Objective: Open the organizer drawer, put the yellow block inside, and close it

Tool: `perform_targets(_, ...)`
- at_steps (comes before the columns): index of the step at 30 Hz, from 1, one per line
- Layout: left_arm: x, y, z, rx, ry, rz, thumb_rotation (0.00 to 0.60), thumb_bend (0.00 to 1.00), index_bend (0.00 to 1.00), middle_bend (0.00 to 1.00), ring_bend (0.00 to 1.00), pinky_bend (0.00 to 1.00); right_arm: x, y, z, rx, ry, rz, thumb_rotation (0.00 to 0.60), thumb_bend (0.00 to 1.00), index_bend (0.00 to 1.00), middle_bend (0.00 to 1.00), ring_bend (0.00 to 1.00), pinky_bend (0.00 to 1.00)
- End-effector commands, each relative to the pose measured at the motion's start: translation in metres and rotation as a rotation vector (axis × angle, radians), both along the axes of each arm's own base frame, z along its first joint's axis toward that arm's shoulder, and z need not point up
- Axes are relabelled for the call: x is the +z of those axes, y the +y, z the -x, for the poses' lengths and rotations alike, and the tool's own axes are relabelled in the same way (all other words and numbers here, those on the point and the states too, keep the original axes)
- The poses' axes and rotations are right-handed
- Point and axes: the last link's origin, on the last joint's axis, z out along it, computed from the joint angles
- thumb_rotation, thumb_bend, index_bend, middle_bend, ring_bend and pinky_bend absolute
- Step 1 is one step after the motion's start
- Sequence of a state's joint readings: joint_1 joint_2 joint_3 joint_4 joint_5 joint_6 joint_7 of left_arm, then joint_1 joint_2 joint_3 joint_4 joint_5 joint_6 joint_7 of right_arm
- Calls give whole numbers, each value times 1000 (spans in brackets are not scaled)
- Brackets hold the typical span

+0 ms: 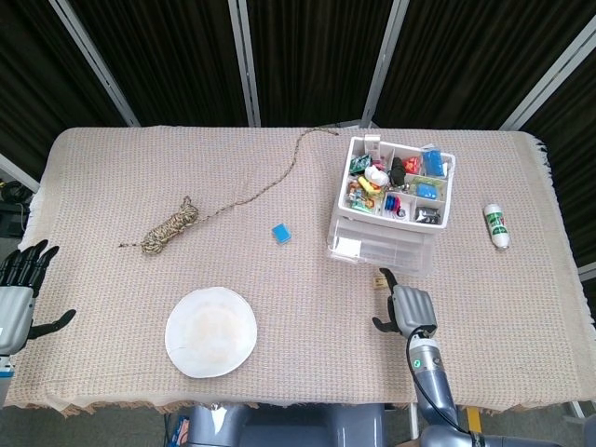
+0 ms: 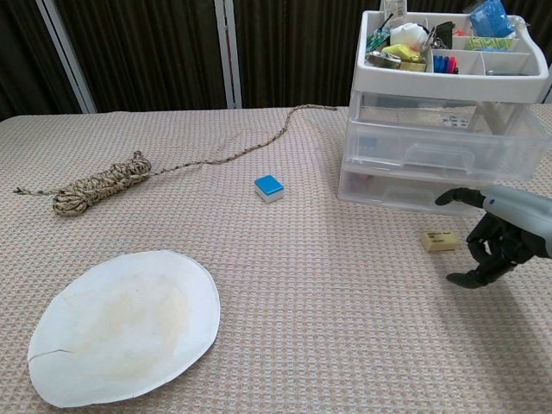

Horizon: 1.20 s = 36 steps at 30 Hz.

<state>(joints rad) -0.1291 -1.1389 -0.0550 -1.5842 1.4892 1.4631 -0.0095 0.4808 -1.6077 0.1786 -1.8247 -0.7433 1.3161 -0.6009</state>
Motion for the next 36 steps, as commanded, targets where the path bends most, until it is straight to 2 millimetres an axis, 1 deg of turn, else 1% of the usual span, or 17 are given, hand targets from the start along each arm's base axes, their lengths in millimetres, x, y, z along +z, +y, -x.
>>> perform_targets(1, 0, 0, 0, 0, 0, 0, 600, 209, 22, 0, 0, 0, -2, -3, 2, -15, 26, -15, 600, 145, 99, 792, 742, 477)
perform_targets(4, 0, 0, 0, 1, -1, 1, 600, 208, 22, 0, 0, 0, -3, -6, 3, -26, 29, -11, 600, 145, 111, 793, 743, 477)
perform_targets(6, 0, 0, 0, 2, -1, 1, 600, 207, 23, 0, 0, 0, -3, -9, 4, -32, 27, -5, 600, 144, 139, 796, 747, 477)
perform_targets(11, 0, 0, 0, 3, -3, 2, 600, 208, 24, 0, 0, 0, -4, -17, 6, -34, 33, 25, 600, 142, 243, 812, 760, 477)
perform_targets(14, 0, 0, 0, 5, -4, 3, 600, 208, 24, 0, 0, 0, -5, -20, 7, -34, 32, 48, 600, 139, 273, 819, 766, 477)
perform_targets(23, 0, 0, 0, 4, -4, 4, 600, 208, 24, 0, 0, 0, -8, -27, 6, -34, 19, 80, 600, 138, 280, 820, 767, 477)
perform_targets(30, 0, 0, 0, 5, -4, 5, 600, 209, 24, 0, 0, 0, -14, -31, 8, -49, 25, 74, 600, 138, 284, 820, 767, 478)
perform_targets(36, 0, 0, 0, 6, -3, 7, 600, 208, 25, 0, 0, 0, -20, -33, 11, -68, 25, 66, 600, 138, 312, 820, 767, 478)
